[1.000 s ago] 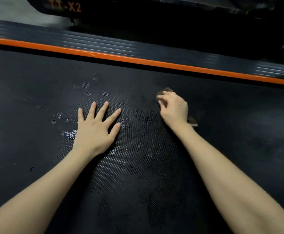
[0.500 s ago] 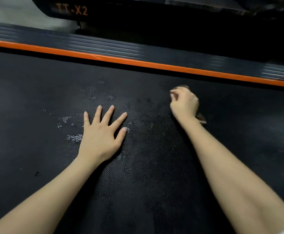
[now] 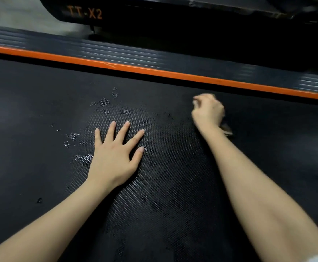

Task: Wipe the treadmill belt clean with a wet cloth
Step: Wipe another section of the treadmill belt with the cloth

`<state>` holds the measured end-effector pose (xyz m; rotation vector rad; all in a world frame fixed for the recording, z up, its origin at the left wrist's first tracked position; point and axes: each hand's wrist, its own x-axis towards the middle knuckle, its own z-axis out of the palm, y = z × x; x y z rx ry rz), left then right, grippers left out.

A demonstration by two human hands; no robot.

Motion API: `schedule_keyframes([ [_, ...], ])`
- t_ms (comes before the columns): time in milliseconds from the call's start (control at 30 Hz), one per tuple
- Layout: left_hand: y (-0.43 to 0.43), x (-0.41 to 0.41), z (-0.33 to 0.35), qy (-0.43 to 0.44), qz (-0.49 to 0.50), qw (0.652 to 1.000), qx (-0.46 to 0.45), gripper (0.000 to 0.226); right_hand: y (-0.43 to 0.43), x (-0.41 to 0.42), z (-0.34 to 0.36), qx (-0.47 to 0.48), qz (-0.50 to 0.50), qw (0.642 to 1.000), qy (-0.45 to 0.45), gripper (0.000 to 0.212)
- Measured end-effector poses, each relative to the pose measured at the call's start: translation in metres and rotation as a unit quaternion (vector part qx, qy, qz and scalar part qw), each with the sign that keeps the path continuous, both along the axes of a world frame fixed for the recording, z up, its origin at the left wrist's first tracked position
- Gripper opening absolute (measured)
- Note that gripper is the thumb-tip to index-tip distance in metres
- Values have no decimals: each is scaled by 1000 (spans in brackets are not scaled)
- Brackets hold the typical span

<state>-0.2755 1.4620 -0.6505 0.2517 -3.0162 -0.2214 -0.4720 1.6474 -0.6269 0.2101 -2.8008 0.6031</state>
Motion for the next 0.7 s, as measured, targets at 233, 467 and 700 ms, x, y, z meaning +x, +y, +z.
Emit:
schedule_keyframes([
  [233,-4,3,0,1,-10,1000,3,59,-42,44,-10,21,339,940,37,23],
  [467,-1,1,-1,10,-5,1000,-2,58,22,-49,3,14,-51,999,0,25],
  [700,-3,1,-2,13,-12,1000,-4,56,-105,-6,-6,27,212,976,26,26],
])
